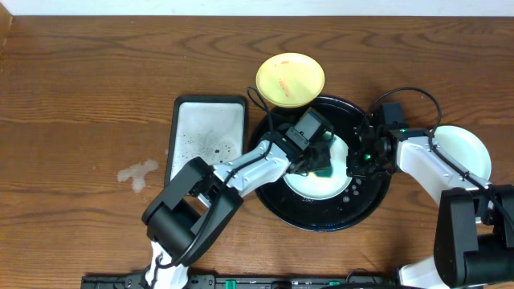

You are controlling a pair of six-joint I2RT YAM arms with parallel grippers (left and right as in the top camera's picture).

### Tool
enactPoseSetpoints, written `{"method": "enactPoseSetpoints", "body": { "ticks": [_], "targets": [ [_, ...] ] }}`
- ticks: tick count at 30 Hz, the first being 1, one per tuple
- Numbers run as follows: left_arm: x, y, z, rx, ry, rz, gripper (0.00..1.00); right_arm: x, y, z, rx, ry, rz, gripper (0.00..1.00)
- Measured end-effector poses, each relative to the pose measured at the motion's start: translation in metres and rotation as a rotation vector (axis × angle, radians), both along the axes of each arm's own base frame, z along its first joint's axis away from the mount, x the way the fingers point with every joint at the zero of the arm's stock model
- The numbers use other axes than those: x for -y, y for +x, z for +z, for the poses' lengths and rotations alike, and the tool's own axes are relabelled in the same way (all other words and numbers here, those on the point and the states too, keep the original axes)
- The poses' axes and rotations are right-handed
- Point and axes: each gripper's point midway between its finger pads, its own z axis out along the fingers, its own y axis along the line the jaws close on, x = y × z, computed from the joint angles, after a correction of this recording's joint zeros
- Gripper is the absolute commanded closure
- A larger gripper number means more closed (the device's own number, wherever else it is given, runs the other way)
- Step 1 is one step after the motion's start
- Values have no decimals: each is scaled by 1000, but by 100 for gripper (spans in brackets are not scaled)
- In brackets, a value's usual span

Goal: Clean dirty plates on tray and stack at the side
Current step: 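Scrub the second pale green plate with the sponge, right gripper holding rim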

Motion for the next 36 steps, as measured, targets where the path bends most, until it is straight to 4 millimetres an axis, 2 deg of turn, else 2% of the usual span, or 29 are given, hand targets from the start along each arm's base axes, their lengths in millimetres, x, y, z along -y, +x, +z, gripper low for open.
{"method": "enactPoseSetpoints", "body": {
  "ticks": [6,12,14,18,19,22,25,31,34,36],
  "targets": [
    [14,-16,-2,-53,-46,-81,93,1,0,0,2,-5,3,99],
    [8,-34,-3,-115,-9,-149,93,1,0,0,2,-5,3,99],
    [-3,-39,-5,-141,50,-141,93,1,0,0,3,-5,3,99],
    [-42,-42,-5,-146,232,-89,92,1,0,0,3,-4,4,99],
    [-56,-38,-4,-128,292,-63,92,1,0,0,2,-4,3,99],
    [-80,-23,-1,-63,420,-9,93,0,-1,0,-1,0,4,99],
    [-90,-13,2,1,491,7,93,-3,-2,1,-8,17,7,99],
    [-84,-3,2,64,478,-5,93,-5,-2,1,-8,24,10,99],
    [-69,2,0,56,387,-14,92,-5,-2,1,-5,22,10,99],
    [-51,7,0,45,284,-26,92,-4,-1,1,-3,18,9,99]
  ]
}}
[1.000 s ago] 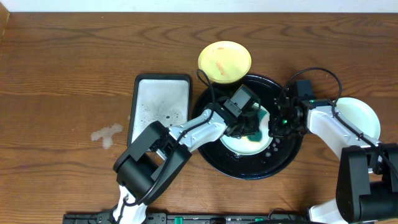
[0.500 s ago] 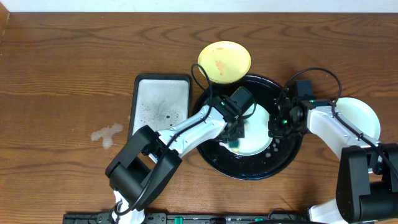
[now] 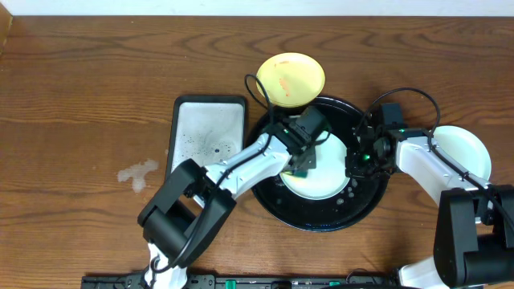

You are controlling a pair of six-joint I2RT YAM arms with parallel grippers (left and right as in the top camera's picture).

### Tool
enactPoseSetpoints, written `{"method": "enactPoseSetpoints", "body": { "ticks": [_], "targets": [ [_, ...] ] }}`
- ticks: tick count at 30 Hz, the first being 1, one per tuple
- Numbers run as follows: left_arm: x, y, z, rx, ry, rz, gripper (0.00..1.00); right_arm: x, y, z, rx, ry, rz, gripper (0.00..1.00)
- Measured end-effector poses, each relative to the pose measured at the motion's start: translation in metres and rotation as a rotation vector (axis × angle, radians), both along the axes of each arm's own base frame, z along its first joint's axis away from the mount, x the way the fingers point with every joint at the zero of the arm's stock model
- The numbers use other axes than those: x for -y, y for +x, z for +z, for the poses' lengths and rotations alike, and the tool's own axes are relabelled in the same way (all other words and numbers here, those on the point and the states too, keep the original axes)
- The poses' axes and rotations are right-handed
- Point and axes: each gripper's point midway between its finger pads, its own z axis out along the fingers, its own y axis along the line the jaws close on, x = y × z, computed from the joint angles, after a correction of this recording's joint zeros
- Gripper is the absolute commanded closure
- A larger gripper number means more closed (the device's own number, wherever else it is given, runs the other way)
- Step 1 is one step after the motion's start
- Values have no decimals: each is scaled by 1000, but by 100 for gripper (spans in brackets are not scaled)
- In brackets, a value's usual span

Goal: Clean dirty plates on tray and stack at the side
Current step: 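Scrub the second pale green plate with the sponge, right gripper holding rim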

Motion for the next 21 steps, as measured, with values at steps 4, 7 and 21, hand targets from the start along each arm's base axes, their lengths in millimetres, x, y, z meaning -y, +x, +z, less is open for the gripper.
{"method": "enactPoseSetpoints", "body": {
  "ticks": [4,7,21],
  "targets": [
    [34,4,0,-35,-179,-46,93,3,1,-1,3,-15,-4,99],
    [47,-2,1,-61,-239,-78,93,5,1,-1,4,-25,-7,99],
    [43,-39,-3,-164,-146,-145,93,5,1,-1,5,-22,-5,99]
  ]
}}
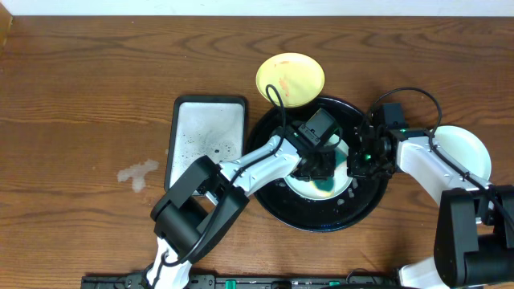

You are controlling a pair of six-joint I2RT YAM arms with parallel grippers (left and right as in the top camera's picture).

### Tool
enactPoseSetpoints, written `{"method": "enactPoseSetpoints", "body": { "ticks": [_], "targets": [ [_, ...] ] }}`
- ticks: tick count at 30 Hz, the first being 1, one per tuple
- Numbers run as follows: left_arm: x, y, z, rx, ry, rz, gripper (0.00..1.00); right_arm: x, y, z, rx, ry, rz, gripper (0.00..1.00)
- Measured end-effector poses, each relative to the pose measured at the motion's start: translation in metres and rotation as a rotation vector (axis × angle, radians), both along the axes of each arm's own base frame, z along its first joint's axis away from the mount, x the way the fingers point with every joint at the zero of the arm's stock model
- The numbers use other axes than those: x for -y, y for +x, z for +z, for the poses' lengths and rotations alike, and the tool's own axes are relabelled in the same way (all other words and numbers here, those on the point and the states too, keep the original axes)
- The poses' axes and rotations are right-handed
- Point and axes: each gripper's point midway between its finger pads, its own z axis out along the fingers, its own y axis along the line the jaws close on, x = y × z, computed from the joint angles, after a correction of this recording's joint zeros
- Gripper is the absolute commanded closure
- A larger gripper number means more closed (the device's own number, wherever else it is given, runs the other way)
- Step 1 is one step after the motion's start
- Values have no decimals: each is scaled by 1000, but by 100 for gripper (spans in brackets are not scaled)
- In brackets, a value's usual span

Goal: Clean dirty plates on tray and stack at the side
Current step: 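Scrub the second pale green plate with the sponge, right gripper holding rim, then carry the sponge back toward the soapy tray with the left gripper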

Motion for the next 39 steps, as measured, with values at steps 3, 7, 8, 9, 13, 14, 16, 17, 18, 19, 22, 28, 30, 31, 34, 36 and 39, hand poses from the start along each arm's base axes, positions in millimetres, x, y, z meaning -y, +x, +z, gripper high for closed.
{"method": "enactPoseSetpoints", "body": {
  "ticks": [3,7,8,9,13,14,16,17,18,19,22,28,30,31,34,36,39],
  "targets": [
    [-26,1,0,16,119,32,93,-1,0,0,0,4,3,99],
    [-67,18,3,106,291,97,92,-1,0,0,1,4,7,99],
    [-74,23,4,131,318,112,93,-1,0,0,0,5,7,99],
    [-78,27,6,151,336,120,93,-2,-1,0,-1,8,8,99],
    [-85,35,20,222,368,137,92,-3,-1,1,0,17,9,99],
    [-88,37,27,241,370,144,93,-3,0,1,2,18,9,99],
    [-97,43,47,287,375,168,93,-2,2,1,11,11,10,99],
    [-102,48,61,318,364,188,93,-2,3,1,16,8,12,99],
    [-106,50,74,343,351,200,93,-1,5,1,23,5,14,99],
    [-110,52,87,367,343,213,93,-1,6,1,30,3,14,99],
    [-133,44,123,403,350,221,92,0,13,1,59,-4,16,99],
    [-193,40,133,338,452,288,93,0,14,1,65,-4,19,99],
    [-200,53,130,331,417,302,93,0,14,1,70,-5,28,99],
    [-197,59,130,334,376,285,93,-1,15,2,78,-6,48,99],
    [-178,64,131,343,277,217,93,-2,17,2,109,-11,132,99],
    [-147,64,134,359,171,125,93,-5,21,3,138,-15,181,99],
    [-113,54,130,354,96,25,92,-12,24,4,170,-25,243,99]
  ]
}}
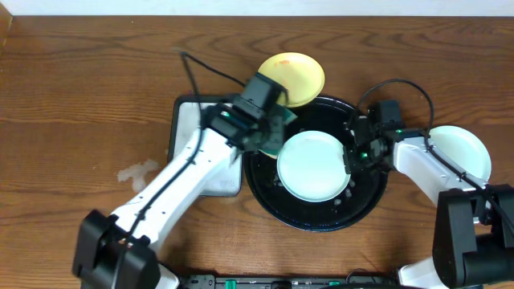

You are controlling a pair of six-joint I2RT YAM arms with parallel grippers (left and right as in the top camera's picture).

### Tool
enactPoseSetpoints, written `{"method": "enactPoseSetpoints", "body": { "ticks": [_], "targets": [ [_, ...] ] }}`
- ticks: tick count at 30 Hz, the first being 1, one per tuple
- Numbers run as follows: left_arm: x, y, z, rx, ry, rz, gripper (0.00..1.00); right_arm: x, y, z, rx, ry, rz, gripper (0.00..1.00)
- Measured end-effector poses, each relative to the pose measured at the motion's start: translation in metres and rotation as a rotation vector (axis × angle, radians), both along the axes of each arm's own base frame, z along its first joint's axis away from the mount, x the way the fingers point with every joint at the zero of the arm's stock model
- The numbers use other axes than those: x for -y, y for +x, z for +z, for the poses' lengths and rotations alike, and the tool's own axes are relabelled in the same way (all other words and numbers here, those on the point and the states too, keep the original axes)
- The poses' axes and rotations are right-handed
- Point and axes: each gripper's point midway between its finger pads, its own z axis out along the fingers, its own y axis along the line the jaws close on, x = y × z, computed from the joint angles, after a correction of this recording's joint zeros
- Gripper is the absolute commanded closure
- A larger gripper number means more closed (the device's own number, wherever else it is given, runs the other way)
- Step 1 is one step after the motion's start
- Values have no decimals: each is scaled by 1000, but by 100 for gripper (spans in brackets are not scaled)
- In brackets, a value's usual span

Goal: Clean dirty plates on tray and stack at the side
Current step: 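Carry the sponge back toward the soapy tray with the left gripper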

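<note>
A pale green plate (pixel 312 165) lies in the round black basin (pixel 321 218), and its face looks clean. My right gripper (pixel 352 154) sits at the plate's right rim and looks shut on it. My left gripper (pixel 277 128) is at the basin's upper left edge, off the plate, shut on a green sponge (pixel 284 120). A yellow plate (pixel 295 74) with an orange smear lies just behind the basin. Another white plate (pixel 464 151) rests on the table at the far right.
A grey rectangular tray (pixel 193 120) with dark specks lies left of the basin, partly under my left arm. A pale stain (pixel 138 172) marks the wooden table further left. The right arm's cable loops over the basin's back right.
My left gripper with the sponge was on the plate in the basin; it now sits off the plate at the basin's upper left, leaving the whole plate in view. The right gripper stays at the rim.
The left gripper pressed the green sponge on the plate's middle, then on its left part, then on its middle and lower right, while the right gripper held the right rim. The sponge is now off the plate.
</note>
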Motion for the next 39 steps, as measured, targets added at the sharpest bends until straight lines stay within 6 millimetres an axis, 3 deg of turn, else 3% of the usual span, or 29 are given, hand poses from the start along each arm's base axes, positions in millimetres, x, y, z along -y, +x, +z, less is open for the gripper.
{"method": "enactPoseSetpoints", "body": {
  "ticks": [4,8,13,17,25,33,39],
  "targets": [
    [39,-11,-25,-43,-26,-93,93,-11,-5,0,-2,-4,58,99],
    [67,-28,-69,-145,-18,-142,92,-15,-7,0,-2,-5,73,99],
    [87,-47,-118,-285,-26,-143,93,-14,-9,-1,-11,-7,73,99],
    [95,-50,-126,-338,-70,-113,93,-14,-9,-1,-13,-9,72,99],
    [84,-41,-130,-361,-48,-31,92,-13,-12,-2,-27,-12,71,99],
    [21,2,-125,-326,101,170,93,-14,-19,-2,-58,-1,56,99],
    [3,-5,-121,-379,200,197,93,-17,-21,-2,-83,21,0,99]
  ]
}}
